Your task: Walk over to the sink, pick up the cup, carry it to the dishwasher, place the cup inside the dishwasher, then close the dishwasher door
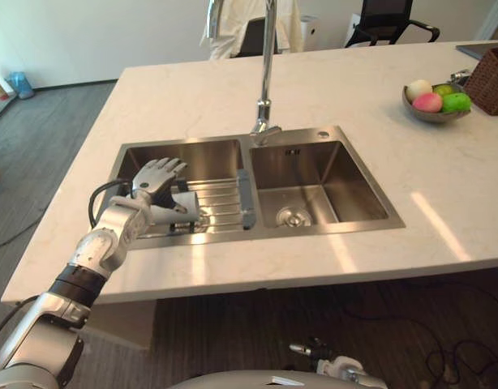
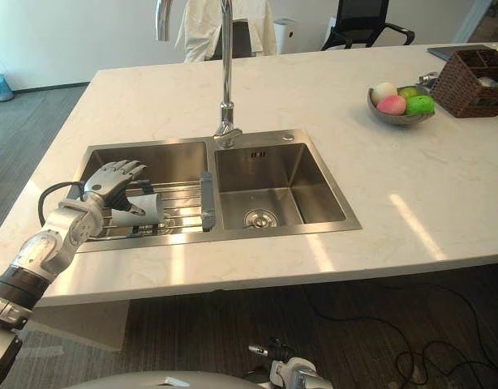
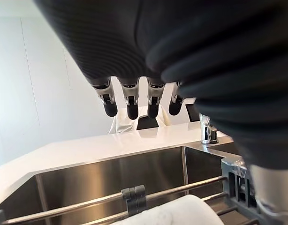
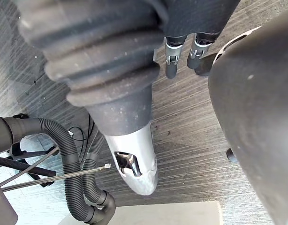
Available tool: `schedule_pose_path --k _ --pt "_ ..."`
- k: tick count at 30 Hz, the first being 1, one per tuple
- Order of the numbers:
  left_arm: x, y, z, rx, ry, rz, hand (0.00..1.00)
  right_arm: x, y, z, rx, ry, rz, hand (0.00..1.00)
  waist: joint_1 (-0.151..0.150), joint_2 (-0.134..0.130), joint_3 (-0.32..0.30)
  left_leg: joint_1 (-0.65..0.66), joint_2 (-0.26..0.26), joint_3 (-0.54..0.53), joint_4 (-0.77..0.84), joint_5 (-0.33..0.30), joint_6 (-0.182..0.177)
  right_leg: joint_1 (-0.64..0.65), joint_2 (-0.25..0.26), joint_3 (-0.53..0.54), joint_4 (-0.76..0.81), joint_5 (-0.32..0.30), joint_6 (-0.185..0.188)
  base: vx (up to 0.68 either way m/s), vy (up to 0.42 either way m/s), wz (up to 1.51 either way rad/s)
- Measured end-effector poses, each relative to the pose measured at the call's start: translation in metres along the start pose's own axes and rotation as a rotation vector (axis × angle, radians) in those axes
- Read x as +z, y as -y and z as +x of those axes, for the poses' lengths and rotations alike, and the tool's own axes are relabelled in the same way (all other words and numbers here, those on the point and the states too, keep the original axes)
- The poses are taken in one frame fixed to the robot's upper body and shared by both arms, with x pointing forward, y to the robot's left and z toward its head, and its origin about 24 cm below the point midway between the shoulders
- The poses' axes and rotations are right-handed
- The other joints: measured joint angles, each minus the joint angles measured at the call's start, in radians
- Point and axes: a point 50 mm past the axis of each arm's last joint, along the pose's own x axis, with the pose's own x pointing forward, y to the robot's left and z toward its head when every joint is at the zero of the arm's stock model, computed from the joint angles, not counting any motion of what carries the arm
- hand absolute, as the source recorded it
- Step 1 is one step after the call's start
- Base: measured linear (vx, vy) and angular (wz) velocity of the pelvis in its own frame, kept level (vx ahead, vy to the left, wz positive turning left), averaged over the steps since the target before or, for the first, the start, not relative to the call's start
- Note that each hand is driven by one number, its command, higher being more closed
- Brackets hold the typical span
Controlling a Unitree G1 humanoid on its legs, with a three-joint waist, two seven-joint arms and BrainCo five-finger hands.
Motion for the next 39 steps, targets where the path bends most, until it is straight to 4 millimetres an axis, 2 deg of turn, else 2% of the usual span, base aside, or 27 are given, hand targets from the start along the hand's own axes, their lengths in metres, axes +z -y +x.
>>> schedule_pose_path --k 16,24,30,39 --pt "-0.025 0.039 -0.006 -0.124 -0.108 -0.018 0.00 0.000 -0.001 0.001 0.000 -0.008 0.002 0.00 -0.006 -0.009 -0.001 0.009 0.000 0.022 0.000 -0.010 0.001 -0.005 -0.001 0.022 -0.006 0.001 0.002 -0.01 -0.005 -0.03" --pt "-0.029 0.056 -0.009 -0.168 -0.138 -0.036 0.00 0.002 -0.003 0.002 0.003 -0.014 0.000 0.00 -0.020 -0.010 -0.001 0.010 0.000 0.027 0.000 -0.016 -0.002 -0.006 -0.001 0.023 -0.004 0.000 0.003 0.00 0.000 0.00" --pt "-0.023 0.063 -0.009 -0.169 -0.132 -0.058 0.00 0.002 -0.002 0.002 0.004 -0.017 0.001 0.00 -0.028 -0.011 -0.001 0.013 0.000 0.032 0.000 -0.016 -0.002 -0.007 -0.001 0.029 -0.007 0.000 0.003 -0.02 -0.010 -0.02" --pt "-0.029 0.071 -0.012 -0.184 -0.162 -0.046 0.00 0.002 -0.001 0.002 0.001 -0.017 0.010 0.00 -0.035 -0.012 -0.003 0.014 0.001 0.056 0.000 -0.022 -0.003 -0.021 -0.001 0.051 -0.006 0.003 0.004 -0.01 -0.010 -0.08"
